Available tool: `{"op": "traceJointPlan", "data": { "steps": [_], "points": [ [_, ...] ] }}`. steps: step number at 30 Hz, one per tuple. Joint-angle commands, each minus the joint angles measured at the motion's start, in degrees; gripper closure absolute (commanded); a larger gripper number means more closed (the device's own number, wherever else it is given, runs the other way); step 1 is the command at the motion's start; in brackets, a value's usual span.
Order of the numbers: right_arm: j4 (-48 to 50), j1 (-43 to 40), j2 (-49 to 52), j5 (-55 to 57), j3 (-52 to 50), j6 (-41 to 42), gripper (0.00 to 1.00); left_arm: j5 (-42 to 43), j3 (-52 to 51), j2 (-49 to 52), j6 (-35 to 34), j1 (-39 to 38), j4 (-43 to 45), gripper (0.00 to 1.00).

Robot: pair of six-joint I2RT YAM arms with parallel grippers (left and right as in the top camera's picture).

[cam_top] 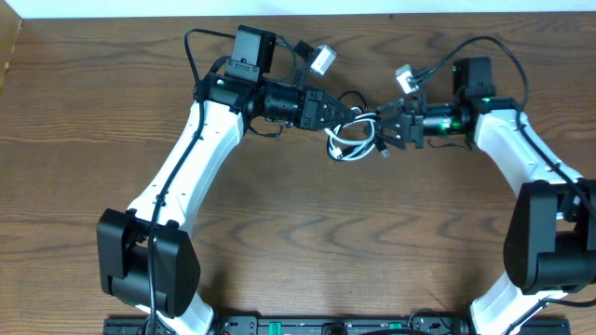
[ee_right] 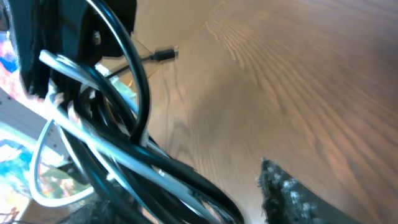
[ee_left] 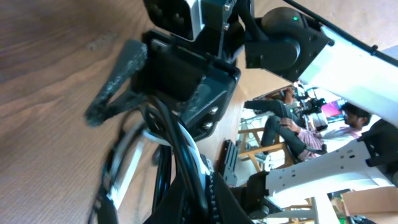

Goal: Untangle cables

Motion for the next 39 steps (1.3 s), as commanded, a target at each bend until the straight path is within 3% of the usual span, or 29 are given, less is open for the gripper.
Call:
{"op": "traceJointPlan", "data": {
  "steps": [1,5,7,11,17,26,30,33,39],
  "points": [
    [5.1,2.6,0.0,0.9,0.5,10.6,0.56,3.1,0.4,0.1,-0.2,0.0,-0.2,0.93],
    [9.3,3.1,-0.1,10.4,0.5,21.4,0.90,1.3,0.4,0.1,-0.1,0.0,-0.2,0.93],
    [9.1,2.6,-0.3,13.9,0.5,24.0,0.98,-1.5,0.4,0.1,-0.1,0.0,-0.2,0.93],
    [7.4,1.4,-1.4,18.9,0.5,27.0,0.99,-11.1,0.4,0.1,-0.2,0.0,-0.9,0.93],
    [-0.7,2.6,-7.4,39.4,0.5,32.7,0.99,-35.9,0.4,0.1,-0.6,-1.3,-7.1,0.93],
    [-5.4,12.8,-17.5,69.8,0.5,39.5,0.99,-49.1,0.4,0.1,-2.1,-8.3,-8.2,0.92],
    [-6.4,14.2,-18.2,70.7,0.5,39.2,0.99,-53.9,0.4,0.1,-5.6,-9.0,-7.8,0.60],
    [-6.9,14.1,-18.2,65.9,0.5,32.8,0.99,-54.2,0.4,0.1,-7.3,-7.3,-6.6,0.34],
    [-8.0,13.5,-18.3,56.2,0.5,25.0,0.99,-50.4,0.4,0.1,-9.0,-2.3,-4.3,0.24]
  ]
}}
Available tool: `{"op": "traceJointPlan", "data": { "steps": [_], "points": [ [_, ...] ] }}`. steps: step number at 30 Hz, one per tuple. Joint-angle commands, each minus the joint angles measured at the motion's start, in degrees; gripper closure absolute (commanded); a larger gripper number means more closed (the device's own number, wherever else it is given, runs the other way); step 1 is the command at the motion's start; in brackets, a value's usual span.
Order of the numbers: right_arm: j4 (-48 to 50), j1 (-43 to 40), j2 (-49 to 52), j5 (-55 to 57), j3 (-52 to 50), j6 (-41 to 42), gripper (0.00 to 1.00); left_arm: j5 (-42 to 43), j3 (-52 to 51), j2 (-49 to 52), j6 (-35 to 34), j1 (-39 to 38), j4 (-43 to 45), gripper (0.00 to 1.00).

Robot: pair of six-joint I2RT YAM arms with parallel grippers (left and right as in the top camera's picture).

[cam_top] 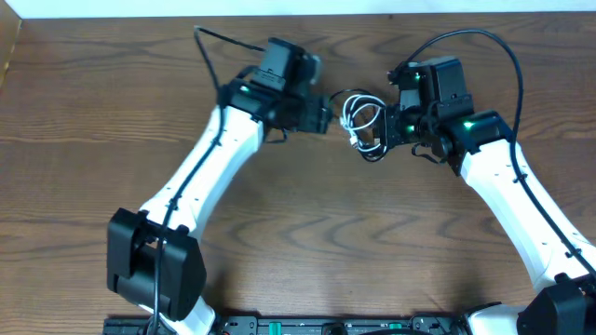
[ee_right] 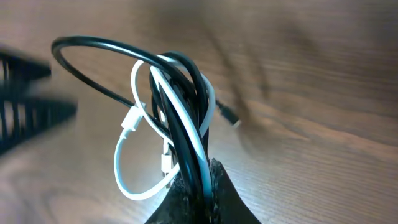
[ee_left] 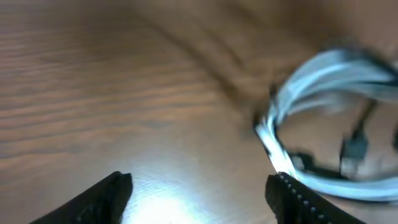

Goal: Untangle cables

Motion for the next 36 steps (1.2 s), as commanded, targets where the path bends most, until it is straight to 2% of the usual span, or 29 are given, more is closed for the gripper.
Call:
{"op": "traceJointPlan", "data": {
  "steps": [1,6,9,14,19,22,24,27,28,29,30,33,36],
  "points": [
    [-0.5,-0.9,-0.7,-9.3,0.5,-7.6,0.99,4.3,0.4,-0.1,-0.6,3.2,1.8,0.23],
    [-1.5,-2.2,-0.7,-15.9,0.5,-10.6,0.99,22.1,0.4,-0.1,10.6,5.9,6.9,0.22],
    [-1.6,-3.1,-0.7,-17.8,0.5,-10.6,0.99,28.7,0.4,0.0,15.6,6.1,7.2,0.22],
    [-1.7,-4.3,-0.7,-22.3,0.5,-10.9,0.99,30.1,0.4,0.0,21.3,5.6,5.7,0.22],
    [-2.9,-4.4,-0.7,-23.6,0.5,-11.0,0.99,30.1,0.4,0.1,23.8,5.6,6.0,0.24],
    [-3.6,-4.4,-0.7,-24.1,0.5,-11.0,0.99,30.1,0.4,0.8,23.8,5.3,6.1,0.32],
    [-3.9,-4.4,-0.7,-25.2,0.5,-11.0,0.99,29.9,0.4,1.4,24.0,4.8,6.2,0.45],
    [-4.7,-4.3,-0.7,-25.6,0.5,-11.0,0.99,26.9,0.4,1.9,24.2,4.1,7.0,0.78],
    [-5.2,-4.4,-0.7,-25.6,0.5,-11.0,0.99,25.7,0.4,1.9,24.1,4.0,7.4,0.92],
    [-5.8,-4.4,-0.7,-25.6,0.5,-11.0,0.99,24.4,0.4,1.9,23.9,4.0,7.9,0.92],
    [-6.8,-4.4,-0.7,-25.5,0.5,-11.0,0.99,20.2,0.4,1.9,20.8,4.2,9.1,0.93],
    [-8.5,-4.4,-0.7,-24.4,0.5,-11.7,0.99,4.5,0.4,1.9,7.1,5.4,10.2,0.92],
    [-8.3,-4.4,-1.1,-24.4,0.5,-12.7,0.99,-7.7,0.4,1.9,-2.2,6.7,8.1,0.93]
  ]
}}
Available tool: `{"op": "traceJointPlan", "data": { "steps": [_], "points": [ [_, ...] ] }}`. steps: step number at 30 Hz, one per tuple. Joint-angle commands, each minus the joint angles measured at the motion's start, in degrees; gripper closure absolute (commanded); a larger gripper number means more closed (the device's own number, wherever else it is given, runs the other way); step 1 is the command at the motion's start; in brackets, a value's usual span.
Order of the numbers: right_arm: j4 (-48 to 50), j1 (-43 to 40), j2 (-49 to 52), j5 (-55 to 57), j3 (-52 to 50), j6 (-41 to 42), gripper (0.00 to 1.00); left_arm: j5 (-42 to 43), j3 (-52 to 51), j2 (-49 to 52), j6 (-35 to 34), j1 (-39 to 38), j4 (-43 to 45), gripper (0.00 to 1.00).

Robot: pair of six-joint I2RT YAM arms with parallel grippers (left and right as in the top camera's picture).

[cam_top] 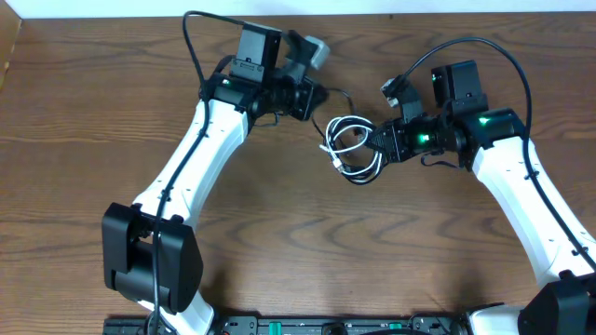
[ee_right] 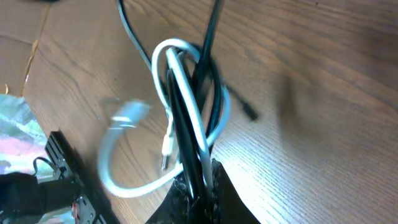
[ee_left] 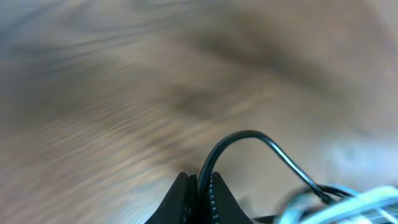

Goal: Untangle cables

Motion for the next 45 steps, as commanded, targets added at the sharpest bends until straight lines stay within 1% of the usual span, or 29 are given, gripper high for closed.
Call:
{"op": "traceJointPlan", "data": {
  "steps": [1,7,9,11,13,14,16,19,22,25,26,27,29,32,36,39,40,41,45],
  "points": [
    [0.4,-0.2,-1.5,-1.3,0.5,-2.3,0.99,-21.8,0.4,0.8,-15.8,2.4,-2.3,0.93],
    [3.1,-0.2,-5.7,-1.6,0.5,-2.6,0.99,-37.5,0.4,0.8,-21.7,3.0,-10.2,0.93],
    [3.2,-0.3,-6.9,-0.2,0.5,-2.2,0.99,-40.1,0.4,0.8,-21.9,3.1,-11.5,0.93],
    [2.8,-0.6,-7.7,4.5,0.5,0.7,0.99,-40.9,0.4,0.8,-22.0,3.4,-12.4,0.93],
    [2.4,-1.1,-8.2,9.8,0.5,3.7,0.99,-40.8,0.4,0.8,-23.7,3.9,-13.9,0.92],
    [2.3,-1.2,-8.2,11.2,0.5,4.8,0.99,-40.5,0.4,0.8,-24.8,4.1,-14.7,0.93],
    [2.3,-1.2,-8.2,18.4,0.5,12.2,0.99,-34.5,0.4,0.8,-25.1,4.7,-17.9,0.93],
    [2.3,-1.3,-8.2,25.4,0.5,19.7,0.99,-28.7,0.4,0.8,-25.0,4.8,-22.6,0.92],
    [3.4,-1.3,-8.2,25.9,0.5,21.0,0.99,-24.3,0.4,0.8,-24.5,4.8,-28.5,0.92],
    [3.5,-1.3,-8.2,28.2,0.5,23.7,0.99,-20.0,0.4,0.8,-20.6,4.8,-34.6,0.84],
    [3.6,-1.3,-8.2,28.2,0.5,23.6,0.99,-19.3,0.4,0.8,-19.4,4.8,-36.0,0.84],
    [3.8,-1.3,-8.2,28.1,0.5,23.6,0.99,-18.6,0.4,0.8,-18.2,4.8,-36.9,0.78],
    [3.9,-1.3,-8.2,27.5,0.5,22.9,0.99,-16.7,0.4,0.8,-14.3,4.7,-37.7,0.75],
    [4.0,-1.3,-8.2,25.7,0.5,21.3,0.99,-11.3,0.5,0.7,-8.4,4.7,-35.6,0.73],
    [4.3,-1.3,-8.2,20.1,0.5,15.9,0.99,0.5,0.5,0.3,-2.1,4.7,-29.0,0.70],
    [4.3,-1.4,-8.2,15.3,0.5,10.4,0.99,7.0,0.5,0.0,0.1,4.7,-22.6,0.64],
    [4.3,-1.6,-8.2,13.2,0.5,8.2,0.99,7.5,0.5,-0.1,0.3,4.7,-20.8,0.61],
    [4.1,-2.7,-8.2,7.7,0.5,3.0,0.99,7.4,0.5,-0.1,1.4,4.8,-17.7,0.57],
    [3.3,-5.7,-7.2,-2.5,0.5,-6.0,0.99,7.5,0.6,-0.3,2.3,5.8,-13.9,0.53]
  ]
}}
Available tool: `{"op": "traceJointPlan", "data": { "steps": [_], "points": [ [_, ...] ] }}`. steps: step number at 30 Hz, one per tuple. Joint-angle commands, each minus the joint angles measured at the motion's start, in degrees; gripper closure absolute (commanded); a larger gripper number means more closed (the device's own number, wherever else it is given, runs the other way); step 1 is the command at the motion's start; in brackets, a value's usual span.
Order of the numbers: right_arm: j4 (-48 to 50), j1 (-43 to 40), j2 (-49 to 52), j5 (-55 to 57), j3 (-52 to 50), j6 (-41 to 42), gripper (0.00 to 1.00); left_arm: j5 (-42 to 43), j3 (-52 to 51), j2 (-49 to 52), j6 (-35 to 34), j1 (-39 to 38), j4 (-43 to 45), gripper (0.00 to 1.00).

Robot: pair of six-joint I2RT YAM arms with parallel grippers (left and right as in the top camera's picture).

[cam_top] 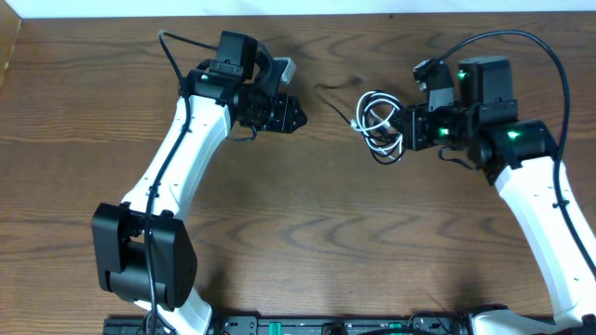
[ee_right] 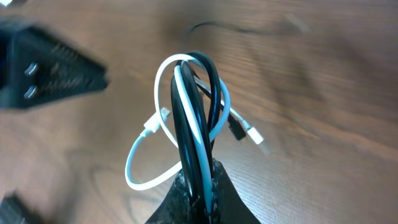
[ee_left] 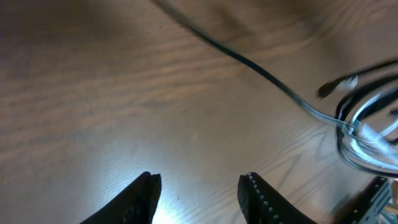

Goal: Untangle cables

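Note:
A tangled coil of black and white cables [cam_top: 380, 127] hangs at the back right of the wooden table, clamped in my right gripper [cam_top: 406, 128]. In the right wrist view the coil [ee_right: 193, 118] rises from the shut fingertips [ee_right: 198, 180], with a white loop and two plugs dangling. One thin black strand [cam_top: 333, 93] trails left from the coil; it crosses the left wrist view [ee_left: 261, 73] toward the bundle [ee_left: 367, 134]. My left gripper [cam_top: 296, 119] stands open, apart from the coil, with bare wood between its fingers [ee_left: 144, 190].
The table's back edge [cam_top: 372, 16] runs just behind both arms. The right arm's own black cable [cam_top: 521, 42] arcs above its wrist. Bare wood [cam_top: 307, 223] fills the middle and front.
My left gripper, then shut on the thin black strand, now stands open and lies further left. My right gripper has carried the coil up and to the right.
Both grippers first met at the coil in the middle back. Then my left stood open beside the coil held by my right. Then my left was shut on a black strand pulled out from it. Now that strand lies loose and my right alone holds the coil.

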Motion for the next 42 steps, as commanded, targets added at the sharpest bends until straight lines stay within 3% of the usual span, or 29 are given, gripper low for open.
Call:
{"op": "traceJointPlan", "data": {
  "steps": [1,6,12,17,26,32,34,35,37,42],
  "points": [
    [-0.5,-3.6,0.7,-14.9,0.5,-12.8,0.99,3.5,0.6,-0.6,3.1,1.5,2.3,0.53],
    [-1.3,-8.4,6.6,-31.1,0.5,-22.5,0.99,19.3,0.6,-3.0,11.0,3.1,5.1,0.47],
    [-1.4,-7.7,11.4,-35.0,0.5,-23.9,0.99,25.5,0.6,-3.3,11.1,1.3,8.5,0.36],
    [-1.4,-6.7,11.8,-35.1,0.5,-23.8,0.99,18.4,0.6,-2.8,11.6,-3.4,9.4,0.31],
    [-2.1,-6.7,11.8,-37.5,0.5,-23.8,0.99,3.8,0.6,-1.1,11.3,-10.7,12.7,0.29],
    [-2.5,-6.7,11.8,-38.7,0.5,-23.8,0.99,-7.4,0.6,1.5,6.5,-12.4,15.0,0.30],
    [-2.5,-6.7,11.8,-38.6,0.5,-23.8,0.99,-8.0,0.6,2.0,6.2,-12.5,15.2,0.41],
    [-2.5,-6.7,11.8,-38.6,0.5,-23.8,0.99,-7.9,0.6,2.1,6.2,-12.5,15.4,0.54],
    [-2.4,-6.8,11.8,-37.1,0.5,-22.7,0.99,-8.0,0.6,2.1,6.0,-12.5,15.4,0.92],
    [-2.3,-6.8,11.8,-29.1,0.5,-16.9,0.97,-7.9,0.7,1.0,1.9,-12.5,16.5,0.93]
  ]
}}
